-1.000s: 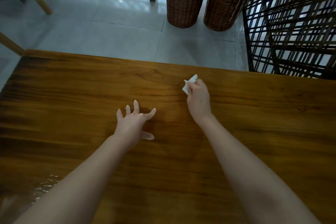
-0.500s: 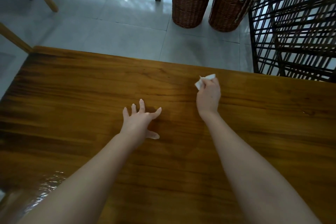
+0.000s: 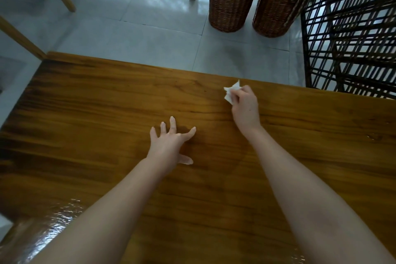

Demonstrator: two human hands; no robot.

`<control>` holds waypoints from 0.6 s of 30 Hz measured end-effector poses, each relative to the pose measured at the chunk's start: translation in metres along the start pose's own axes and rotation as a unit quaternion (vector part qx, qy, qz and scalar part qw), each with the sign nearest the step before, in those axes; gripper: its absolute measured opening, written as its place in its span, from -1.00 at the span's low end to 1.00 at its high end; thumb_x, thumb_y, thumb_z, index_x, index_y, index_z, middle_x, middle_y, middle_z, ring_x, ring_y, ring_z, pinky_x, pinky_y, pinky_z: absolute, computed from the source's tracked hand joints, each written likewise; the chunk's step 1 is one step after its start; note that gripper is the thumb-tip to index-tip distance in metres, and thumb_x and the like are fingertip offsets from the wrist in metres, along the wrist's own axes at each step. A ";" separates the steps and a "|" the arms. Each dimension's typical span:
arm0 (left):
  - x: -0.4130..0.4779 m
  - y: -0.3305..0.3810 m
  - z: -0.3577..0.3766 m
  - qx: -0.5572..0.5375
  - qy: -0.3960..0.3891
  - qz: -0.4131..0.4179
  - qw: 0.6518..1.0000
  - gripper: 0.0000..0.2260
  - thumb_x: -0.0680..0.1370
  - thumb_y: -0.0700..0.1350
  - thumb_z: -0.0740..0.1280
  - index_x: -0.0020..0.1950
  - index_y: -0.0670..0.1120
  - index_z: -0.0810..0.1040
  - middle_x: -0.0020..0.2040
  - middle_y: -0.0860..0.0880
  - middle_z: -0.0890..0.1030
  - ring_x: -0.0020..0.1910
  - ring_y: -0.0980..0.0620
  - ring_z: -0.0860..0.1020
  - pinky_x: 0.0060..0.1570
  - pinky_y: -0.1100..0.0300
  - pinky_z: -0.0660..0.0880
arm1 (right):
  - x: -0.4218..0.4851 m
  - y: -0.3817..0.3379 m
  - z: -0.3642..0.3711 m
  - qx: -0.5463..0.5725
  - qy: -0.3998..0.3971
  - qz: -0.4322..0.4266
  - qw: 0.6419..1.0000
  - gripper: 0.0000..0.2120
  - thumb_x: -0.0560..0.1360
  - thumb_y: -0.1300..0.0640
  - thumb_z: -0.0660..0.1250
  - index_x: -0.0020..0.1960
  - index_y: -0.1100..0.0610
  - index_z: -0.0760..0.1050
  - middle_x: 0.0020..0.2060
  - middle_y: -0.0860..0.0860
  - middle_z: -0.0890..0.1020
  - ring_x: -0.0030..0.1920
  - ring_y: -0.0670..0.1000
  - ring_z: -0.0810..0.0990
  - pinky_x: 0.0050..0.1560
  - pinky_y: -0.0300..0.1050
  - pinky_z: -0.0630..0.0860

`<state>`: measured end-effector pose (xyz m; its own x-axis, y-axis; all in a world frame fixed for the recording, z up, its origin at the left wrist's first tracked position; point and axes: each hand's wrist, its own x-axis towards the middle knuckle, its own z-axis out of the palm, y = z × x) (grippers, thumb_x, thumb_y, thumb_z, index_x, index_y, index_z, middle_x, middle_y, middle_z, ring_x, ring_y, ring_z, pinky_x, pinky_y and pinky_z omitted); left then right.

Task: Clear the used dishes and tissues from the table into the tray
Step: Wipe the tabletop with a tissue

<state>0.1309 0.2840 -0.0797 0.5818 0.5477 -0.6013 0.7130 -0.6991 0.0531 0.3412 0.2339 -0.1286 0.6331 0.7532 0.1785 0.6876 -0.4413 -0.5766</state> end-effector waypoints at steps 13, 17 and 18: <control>0.002 0.000 -0.001 0.006 -0.002 -0.005 1.000 -0.19 0.45 0.12 0.40 0.53 0.24 -0.05 0.55 -0.22 -0.17 0.52 -0.29 -0.12 0.44 -0.27 -0.10 | -0.037 -0.026 0.010 0.007 -0.045 -0.034 0.998 -0.85 0.55 0.34 0.24 -0.04 0.23 0.58 -0.15 0.04 0.52 -0.12 -0.04 0.48 -0.09 -0.26 0.47; 0.002 0.000 -0.002 0.013 -0.001 -0.004 1.000 -0.18 0.45 0.13 0.40 0.54 0.23 -0.06 0.55 -0.23 -0.17 0.52 -0.29 -0.11 0.44 -0.27 -0.08 | -0.054 0.023 -0.034 -0.001 -0.004 0.035 0.999 -0.84 0.56 0.29 0.25 0.04 0.22 0.60 -0.14 -0.06 0.48 -0.13 -0.11 0.45 -0.14 -0.37 0.39; 0.003 0.000 -0.003 0.015 -0.003 -0.004 1.000 -0.18 0.45 0.14 0.40 0.54 0.23 -0.06 0.55 -0.23 -0.17 0.52 -0.29 -0.11 0.44 -0.27 -0.08 | -0.059 0.037 -0.045 -0.007 0.019 0.068 0.997 -0.82 0.55 0.29 0.25 0.08 0.23 0.59 -0.11 -0.06 0.48 -0.12 -0.11 0.46 -0.10 -0.32 0.44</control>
<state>0.1337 0.2862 -0.0791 0.5731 0.5505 -0.6071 0.7053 -0.7085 0.0235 0.3453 0.1511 -0.1244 0.7341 0.6665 0.1303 0.5990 -0.5451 -0.5865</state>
